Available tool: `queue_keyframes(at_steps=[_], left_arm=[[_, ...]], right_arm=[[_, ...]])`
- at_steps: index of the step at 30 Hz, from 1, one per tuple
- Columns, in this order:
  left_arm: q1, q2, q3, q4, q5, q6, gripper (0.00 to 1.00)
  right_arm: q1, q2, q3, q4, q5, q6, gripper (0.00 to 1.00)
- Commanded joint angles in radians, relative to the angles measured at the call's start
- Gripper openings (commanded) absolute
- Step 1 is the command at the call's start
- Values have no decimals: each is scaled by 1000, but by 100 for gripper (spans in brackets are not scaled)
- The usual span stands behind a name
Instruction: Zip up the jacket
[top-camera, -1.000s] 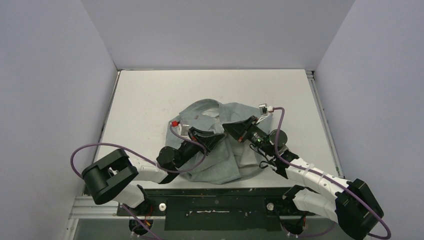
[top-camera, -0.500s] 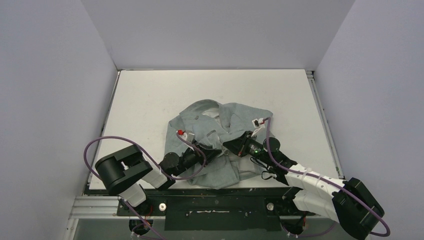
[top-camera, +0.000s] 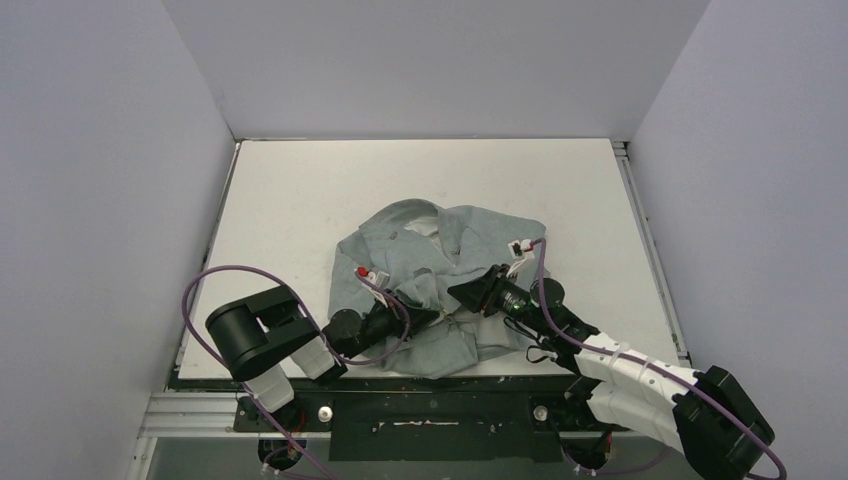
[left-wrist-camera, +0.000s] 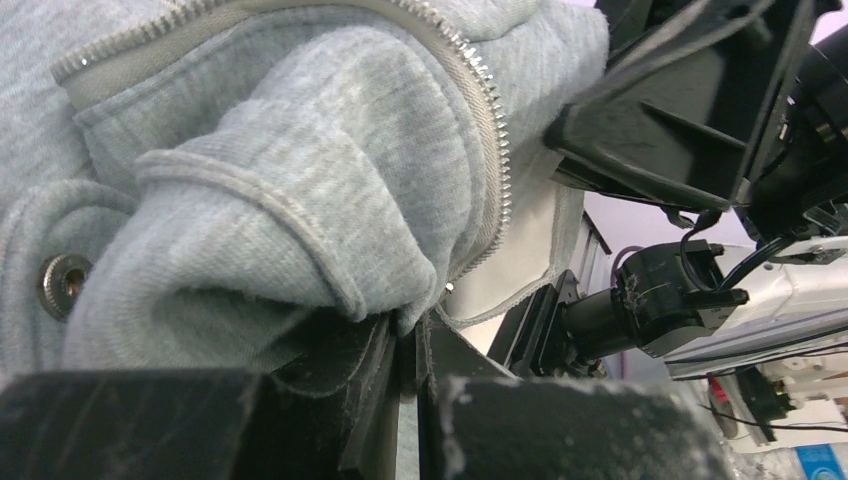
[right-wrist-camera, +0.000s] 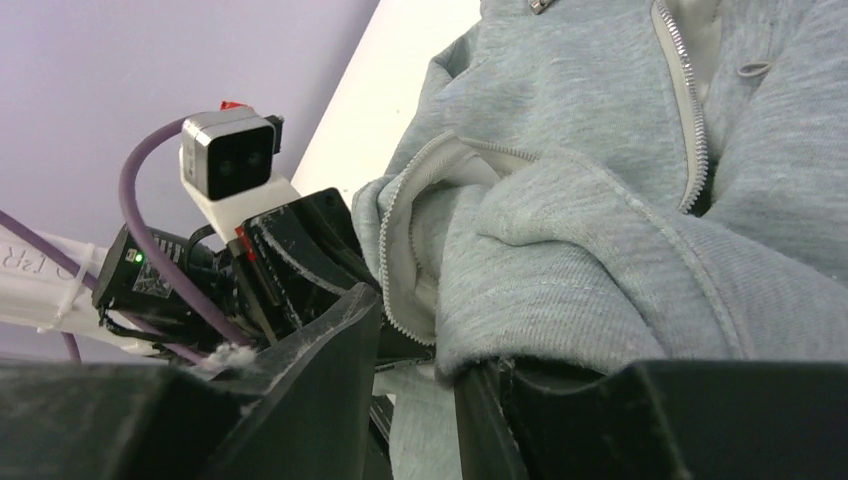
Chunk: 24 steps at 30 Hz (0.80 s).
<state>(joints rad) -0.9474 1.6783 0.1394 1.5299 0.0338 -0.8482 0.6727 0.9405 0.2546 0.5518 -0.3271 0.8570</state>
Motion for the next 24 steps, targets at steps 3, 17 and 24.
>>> queue_keyframes(at_steps=[3,17,24], left_arm=[[4,31,-4,228,-7,-83,0],[16,34,16,94,38,-350,0],[18,15,26,8,65,-468,0]], right_arm=[[-10,-156,94,-228,-17,-111,35],[25,-286,264,-447,-5,-808,50],[89,1,533,-827,-102,-1453,60]])
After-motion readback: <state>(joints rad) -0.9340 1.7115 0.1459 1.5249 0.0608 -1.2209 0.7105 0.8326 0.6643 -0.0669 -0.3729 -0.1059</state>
